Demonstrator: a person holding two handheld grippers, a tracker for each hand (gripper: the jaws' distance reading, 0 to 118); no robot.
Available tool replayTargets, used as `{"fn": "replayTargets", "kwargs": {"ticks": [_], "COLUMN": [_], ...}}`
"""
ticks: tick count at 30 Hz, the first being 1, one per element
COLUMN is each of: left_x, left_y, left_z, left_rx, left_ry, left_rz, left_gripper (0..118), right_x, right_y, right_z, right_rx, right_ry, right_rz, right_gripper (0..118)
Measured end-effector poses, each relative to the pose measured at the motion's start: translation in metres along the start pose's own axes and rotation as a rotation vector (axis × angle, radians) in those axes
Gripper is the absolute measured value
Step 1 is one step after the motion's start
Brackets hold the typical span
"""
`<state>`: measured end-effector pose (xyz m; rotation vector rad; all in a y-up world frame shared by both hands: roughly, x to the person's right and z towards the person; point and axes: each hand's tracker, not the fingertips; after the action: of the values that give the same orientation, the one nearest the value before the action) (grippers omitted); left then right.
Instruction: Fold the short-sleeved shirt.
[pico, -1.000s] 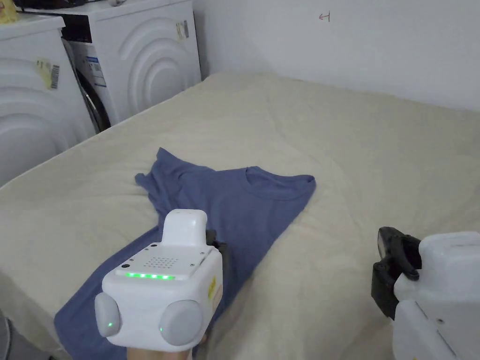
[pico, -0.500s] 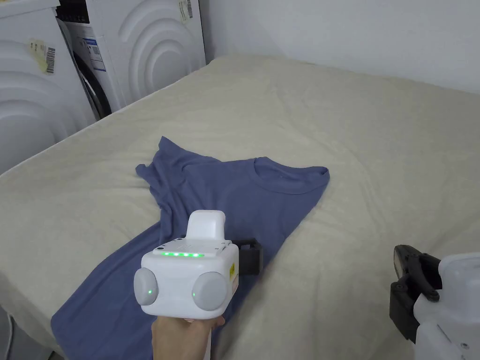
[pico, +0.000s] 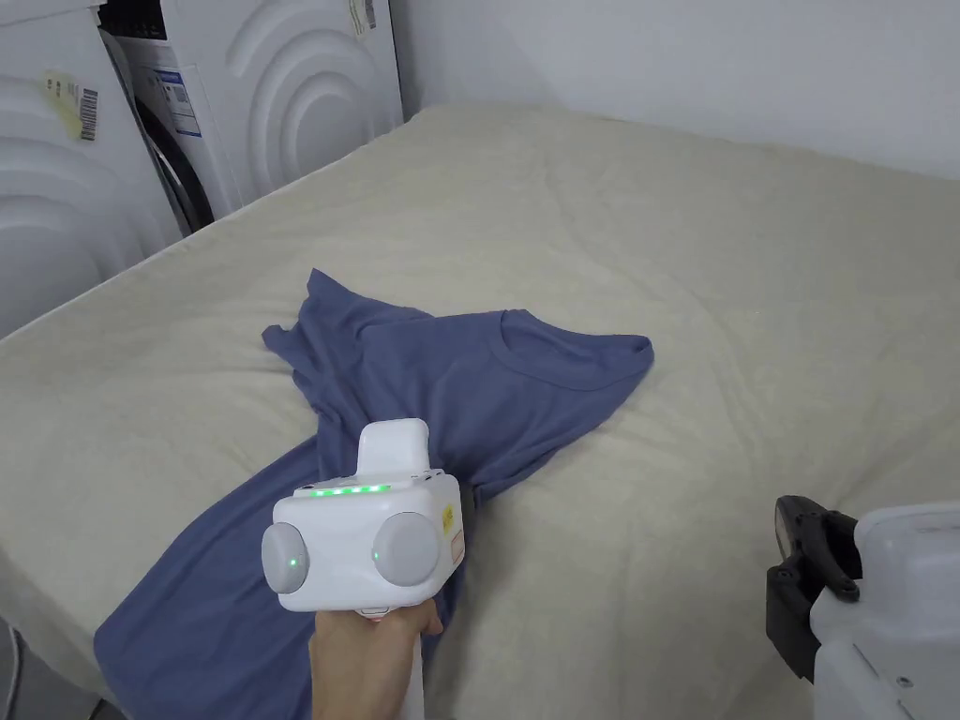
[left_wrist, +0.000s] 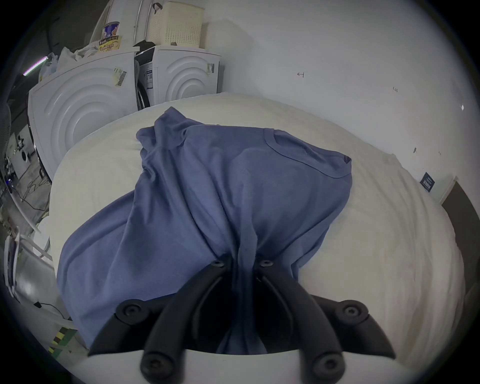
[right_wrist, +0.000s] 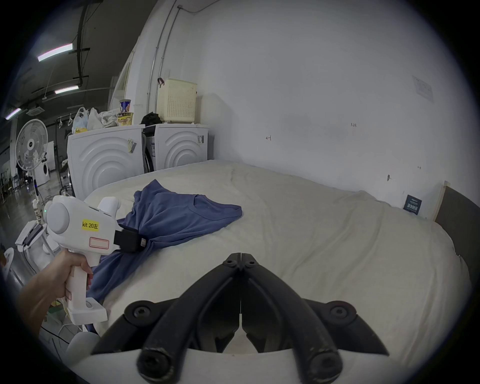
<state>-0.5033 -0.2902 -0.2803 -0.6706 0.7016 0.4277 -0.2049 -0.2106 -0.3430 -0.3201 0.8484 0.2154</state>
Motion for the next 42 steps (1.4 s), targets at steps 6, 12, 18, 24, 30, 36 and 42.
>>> {"fn": "replayTargets", "kwargs": {"ticks": [6,12,18,24,30,36,42], "left_x": [0.006,0.009,0.011,0.013,0.051,0.113,0.188], "left_y": [-0.001,0.0,0.008,0.028,0.061,0.09,0.083], "left_z": [0.008,0.032,0.066,0.121,0.19,0.239,0.286], "left_rx": [0.018,0.045,0.099,0.218,0.37,0.49,0.588], "left_ry": [0.031,0.022,0.019,-0.01,-0.102,-0.245,-0.509], "left_rz": [-0.01,-0.017,-0.041,-0.034,-0.132,-0.248,-0.365], "left_gripper": [10,9,9,9,9,9,9], "right_x": [0.006,0.015,0.028,0.043,0.059,0.087,0.127], "right_y": [0.003,0.005,0.008,0.017,0.025,0.03,0.035], "right_z": [0.004,0.015,0.036,0.065,0.099,0.141,0.187], "right_rx": [0.0,0.016,0.038,0.09,0.142,0.202,0.249], "right_ry": [-0.01,-0.036,-0.056,-0.105,-0.16,-0.255,-0.421], "right_rz": [-0.006,-0.01,-0.045,-0.068,-0.089,-0.118,-0.131], "right_gripper": [0,0,0,0,0,0,0]}}
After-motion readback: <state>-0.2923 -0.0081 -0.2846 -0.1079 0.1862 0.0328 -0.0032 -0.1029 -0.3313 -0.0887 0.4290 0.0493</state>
